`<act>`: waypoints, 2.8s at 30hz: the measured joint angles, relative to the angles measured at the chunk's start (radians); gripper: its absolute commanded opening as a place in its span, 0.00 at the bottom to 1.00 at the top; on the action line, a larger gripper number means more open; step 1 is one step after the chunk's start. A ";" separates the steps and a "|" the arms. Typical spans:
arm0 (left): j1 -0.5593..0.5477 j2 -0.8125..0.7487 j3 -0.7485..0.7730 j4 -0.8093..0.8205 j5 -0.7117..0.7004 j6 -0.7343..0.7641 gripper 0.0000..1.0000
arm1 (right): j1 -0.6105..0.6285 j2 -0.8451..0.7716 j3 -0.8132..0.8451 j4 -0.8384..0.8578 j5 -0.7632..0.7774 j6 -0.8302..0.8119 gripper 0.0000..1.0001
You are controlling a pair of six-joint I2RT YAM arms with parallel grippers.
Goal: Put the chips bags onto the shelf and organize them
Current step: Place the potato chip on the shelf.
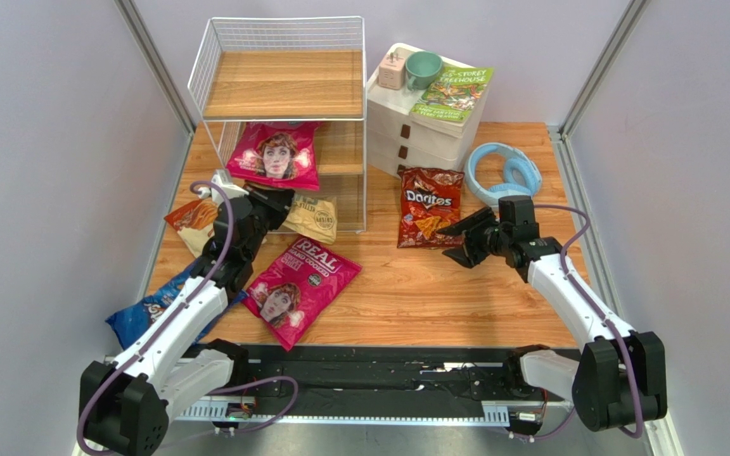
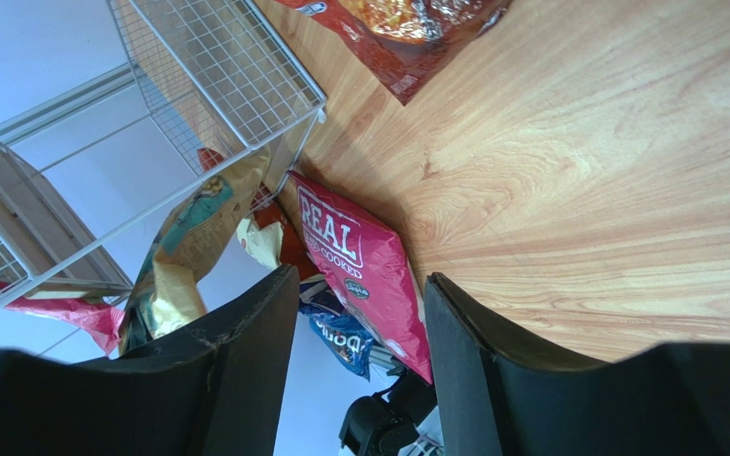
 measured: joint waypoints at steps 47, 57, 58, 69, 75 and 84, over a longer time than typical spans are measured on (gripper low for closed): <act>0.040 0.245 -0.011 -0.360 0.031 -0.161 0.08 | -0.024 0.051 -0.054 0.061 -0.086 0.026 0.56; 0.040 0.366 0.097 -0.444 0.019 -0.203 0.00 | -0.024 0.073 -0.033 0.059 -0.093 0.010 0.56; 0.040 0.379 0.108 -0.453 0.015 -0.209 0.00 | -0.024 0.076 -0.029 0.058 -0.094 0.006 0.56; 0.047 0.489 0.212 -0.519 -0.080 -0.280 0.00 | -0.024 0.097 -0.010 0.058 -0.104 -0.007 0.55; 0.057 0.536 0.230 -0.510 -0.100 -0.278 0.13 | -0.024 0.108 -0.004 0.057 -0.112 -0.013 0.55; 0.078 0.528 0.223 -0.525 -0.060 -0.207 0.68 | -0.024 0.127 -0.003 0.057 -0.119 -0.016 0.55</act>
